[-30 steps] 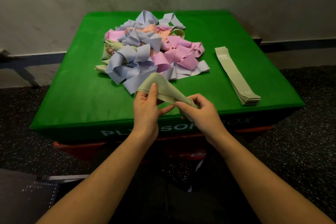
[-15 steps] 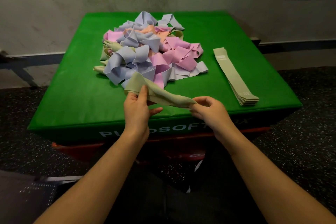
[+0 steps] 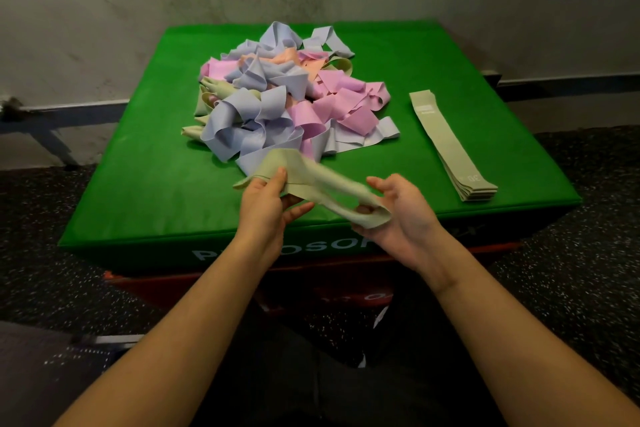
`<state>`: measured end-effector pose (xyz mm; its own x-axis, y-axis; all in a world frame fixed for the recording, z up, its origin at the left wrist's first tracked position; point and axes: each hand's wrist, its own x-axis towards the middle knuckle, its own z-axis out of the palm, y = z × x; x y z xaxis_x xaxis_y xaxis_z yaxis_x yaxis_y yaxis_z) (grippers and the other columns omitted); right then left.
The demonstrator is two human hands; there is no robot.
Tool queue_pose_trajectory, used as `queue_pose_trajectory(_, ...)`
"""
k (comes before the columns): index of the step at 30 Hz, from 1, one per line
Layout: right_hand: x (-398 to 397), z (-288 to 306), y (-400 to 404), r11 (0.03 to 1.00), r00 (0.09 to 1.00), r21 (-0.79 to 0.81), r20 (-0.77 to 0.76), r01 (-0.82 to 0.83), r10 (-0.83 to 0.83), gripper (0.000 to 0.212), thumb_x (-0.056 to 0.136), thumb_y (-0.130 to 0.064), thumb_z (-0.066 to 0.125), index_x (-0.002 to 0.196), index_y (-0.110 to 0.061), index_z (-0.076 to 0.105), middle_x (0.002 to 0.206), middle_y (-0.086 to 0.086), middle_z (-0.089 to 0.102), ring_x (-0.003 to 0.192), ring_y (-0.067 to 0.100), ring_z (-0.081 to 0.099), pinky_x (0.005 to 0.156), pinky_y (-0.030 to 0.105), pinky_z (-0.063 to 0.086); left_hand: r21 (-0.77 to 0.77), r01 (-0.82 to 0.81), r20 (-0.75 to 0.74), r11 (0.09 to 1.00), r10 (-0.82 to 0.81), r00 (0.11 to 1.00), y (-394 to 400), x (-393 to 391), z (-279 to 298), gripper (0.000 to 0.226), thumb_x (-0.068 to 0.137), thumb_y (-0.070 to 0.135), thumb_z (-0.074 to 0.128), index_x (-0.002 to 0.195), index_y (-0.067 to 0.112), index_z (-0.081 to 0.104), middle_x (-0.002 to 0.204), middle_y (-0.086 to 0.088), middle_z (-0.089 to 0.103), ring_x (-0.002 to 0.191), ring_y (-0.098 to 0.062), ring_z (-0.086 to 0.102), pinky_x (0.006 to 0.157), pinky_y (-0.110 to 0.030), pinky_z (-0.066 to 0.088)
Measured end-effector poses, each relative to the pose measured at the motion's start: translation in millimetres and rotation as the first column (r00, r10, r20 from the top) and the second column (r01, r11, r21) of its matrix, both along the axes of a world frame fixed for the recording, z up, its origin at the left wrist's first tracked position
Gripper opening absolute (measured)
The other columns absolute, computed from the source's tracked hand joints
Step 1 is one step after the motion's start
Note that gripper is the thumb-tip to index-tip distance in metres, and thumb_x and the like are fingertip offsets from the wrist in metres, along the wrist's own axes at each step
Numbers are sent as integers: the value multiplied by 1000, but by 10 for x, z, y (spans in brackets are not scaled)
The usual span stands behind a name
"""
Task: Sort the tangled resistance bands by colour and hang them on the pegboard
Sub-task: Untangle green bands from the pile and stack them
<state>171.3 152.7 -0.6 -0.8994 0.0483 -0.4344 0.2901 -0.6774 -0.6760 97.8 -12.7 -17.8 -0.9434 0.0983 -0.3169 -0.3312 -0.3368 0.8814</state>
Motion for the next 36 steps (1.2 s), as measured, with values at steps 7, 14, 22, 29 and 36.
queue_pose_trajectory(7,3,-109,44,689,997,724,-36,-17,62,38,80,-22,80,106,-26,53,108,6,60,93,19,61,79,34,50,-30,-2,-52,1000,0,999,40,61,3,15,104,19,48,105,16,62,86,-2,69,66,-15,70,56,-27,58)
queue_pose_trajectory(14,77,-144,-44,525,967,847,-55,-88,250,41,66,-46,87,98,-30,65,113,-6,63,101,9,64,83,30,57,-86,-53,-75,995,46,996,83,46,56,17,104,21,48,111,15,63,90,0,70,68,-11,68,50,-24,52)
queue_pose_trajectory(22,101,-160,-226,478,967,875,-177,70,182,25,83,-48,73,92,-24,73,98,-7,68,90,5,63,81,27,52,-116,-80,-140,990,63,988,177,123,46,14,104,23,49,104,22,63,88,6,73,86,-19,69,64,-36,58)
queue_pose_trajectory(29,81,-262,-268,106,946,961,-270,254,181,6,90,-27,66,92,-22,66,94,-11,58,86,9,56,72,32,48,14,-75,-59,997,76,995,220,147,52,27,106,19,43,128,7,53,119,-13,62,109,-25,64,64,-28,58)
queue_pose_trajectory(36,70,-51,-5,992,999,126,-42,16,-11,27,97,-11,53,123,-13,61,97,6,72,92,21,68,95,44,53,58,-89,12,994,89,996,121,47,44,20,106,17,42,121,15,56,108,-5,67,97,-21,68,68,-30,60)
